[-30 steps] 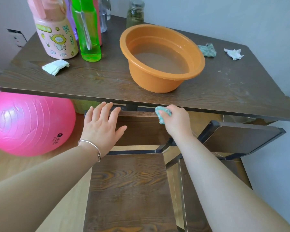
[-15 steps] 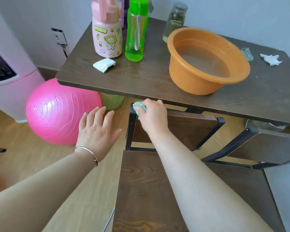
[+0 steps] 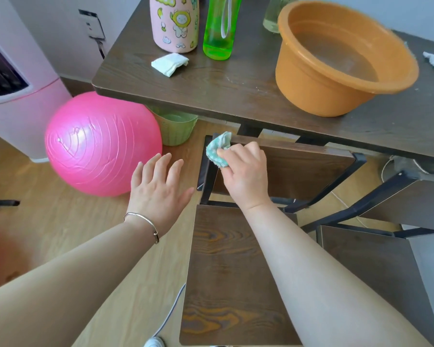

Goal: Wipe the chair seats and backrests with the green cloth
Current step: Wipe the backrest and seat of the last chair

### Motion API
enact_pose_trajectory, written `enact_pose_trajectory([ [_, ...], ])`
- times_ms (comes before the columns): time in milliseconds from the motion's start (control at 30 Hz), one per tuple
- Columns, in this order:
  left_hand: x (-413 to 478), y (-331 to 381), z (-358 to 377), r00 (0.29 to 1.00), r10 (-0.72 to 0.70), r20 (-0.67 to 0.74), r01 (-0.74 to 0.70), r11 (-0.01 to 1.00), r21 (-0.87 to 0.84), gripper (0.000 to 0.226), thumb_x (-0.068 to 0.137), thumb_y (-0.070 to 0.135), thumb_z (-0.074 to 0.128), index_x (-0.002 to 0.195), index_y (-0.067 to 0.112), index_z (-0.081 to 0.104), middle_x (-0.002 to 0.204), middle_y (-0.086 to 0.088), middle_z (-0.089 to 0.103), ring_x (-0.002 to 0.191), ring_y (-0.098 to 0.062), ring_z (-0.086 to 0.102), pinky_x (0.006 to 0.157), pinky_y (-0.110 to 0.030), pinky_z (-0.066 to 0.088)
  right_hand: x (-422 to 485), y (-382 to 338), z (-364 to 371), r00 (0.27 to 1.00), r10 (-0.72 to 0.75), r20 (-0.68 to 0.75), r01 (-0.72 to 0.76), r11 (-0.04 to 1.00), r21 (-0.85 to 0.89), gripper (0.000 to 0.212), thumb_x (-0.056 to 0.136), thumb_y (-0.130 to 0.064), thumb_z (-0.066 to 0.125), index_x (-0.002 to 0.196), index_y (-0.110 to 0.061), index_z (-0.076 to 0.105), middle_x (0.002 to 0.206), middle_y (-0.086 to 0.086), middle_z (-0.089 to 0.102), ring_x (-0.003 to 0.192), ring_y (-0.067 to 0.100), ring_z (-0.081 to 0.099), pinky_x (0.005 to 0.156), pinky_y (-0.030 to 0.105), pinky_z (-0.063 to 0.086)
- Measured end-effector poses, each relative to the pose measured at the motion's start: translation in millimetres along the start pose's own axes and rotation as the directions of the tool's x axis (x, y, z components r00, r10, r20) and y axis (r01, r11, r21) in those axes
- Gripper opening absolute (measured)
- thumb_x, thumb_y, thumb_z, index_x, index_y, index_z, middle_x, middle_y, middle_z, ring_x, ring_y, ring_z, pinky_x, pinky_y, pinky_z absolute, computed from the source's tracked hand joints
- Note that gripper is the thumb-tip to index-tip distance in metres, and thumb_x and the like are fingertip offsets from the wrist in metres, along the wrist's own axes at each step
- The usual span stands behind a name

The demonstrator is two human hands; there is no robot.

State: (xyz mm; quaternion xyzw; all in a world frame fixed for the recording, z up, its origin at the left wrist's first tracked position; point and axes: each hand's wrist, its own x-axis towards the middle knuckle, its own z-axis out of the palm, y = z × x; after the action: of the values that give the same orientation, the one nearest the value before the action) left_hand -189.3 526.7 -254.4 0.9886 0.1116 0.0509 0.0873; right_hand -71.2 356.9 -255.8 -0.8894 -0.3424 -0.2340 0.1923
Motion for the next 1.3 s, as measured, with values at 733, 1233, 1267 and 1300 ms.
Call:
enact_pose_trajectory([
  [733,26.5,61.4,-2.7,0.991,0.115,-0.067,-0.115,0.993,0.000,0.061,0.093,0.054,0.045,0.139,0.014,0.044,0.145,-0.013,0.042,0.139,-0.035,0.031,0.114,-0.055,0.023,21.5,49.1,-60.0,0.947,0.316,-0.057,-0.321,0.941,-0.107,0.025,0.091,-0.030,0.064,0.108,-0.012,0.070,0.102,0.003,0.071,0.092,0.021,0.055,0.073,0.034,0.046],
  [1233,68.1,181.1,-24.2,0.966,0.231,-0.118,-0.235,0.972,-0.020,0.061,0.091,0.052,0.050,0.138,0.014,0.046,0.145,-0.014,0.042,0.139,-0.034,0.033,0.114,-0.055,0.024,-12.0,181.2,-145.3,0.818,0.570,0.070,-0.483,0.749,-0.453,0.029,0.091,-0.040,0.063,0.106,-0.015,0.068,0.103,0.003,0.071,0.098,0.020,0.053,0.073,0.035,0.046],
  [1267,66.7,189.1,-21.3,0.964,0.241,-0.110,-0.245,0.969,-0.025,0.061,0.091,0.052,0.048,0.138,0.014,0.046,0.146,-0.014,0.042,0.139,-0.034,0.032,0.114,-0.055,0.024,-14.4,192.8,-153.4,0.793,0.605,0.071,-0.515,0.727,-0.453,0.028,0.092,-0.039,0.062,0.105,-0.015,0.068,0.101,0.004,0.070,0.097,0.021,0.052,0.074,0.036,0.049],
  [1300,64.8,196.5,-17.8,0.962,0.254,-0.102,-0.259,0.965,-0.031,0.061,0.091,0.052,0.047,0.139,0.014,0.046,0.146,-0.014,0.042,0.139,-0.033,0.032,0.114,-0.055,0.024,-17.7,203.1,-158.5,0.761,0.644,0.080,-0.561,0.716,-0.416,0.027,0.093,-0.039,0.061,0.106,-0.016,0.068,0.101,0.005,0.069,0.097,0.021,0.052,0.074,0.036,0.050],
])
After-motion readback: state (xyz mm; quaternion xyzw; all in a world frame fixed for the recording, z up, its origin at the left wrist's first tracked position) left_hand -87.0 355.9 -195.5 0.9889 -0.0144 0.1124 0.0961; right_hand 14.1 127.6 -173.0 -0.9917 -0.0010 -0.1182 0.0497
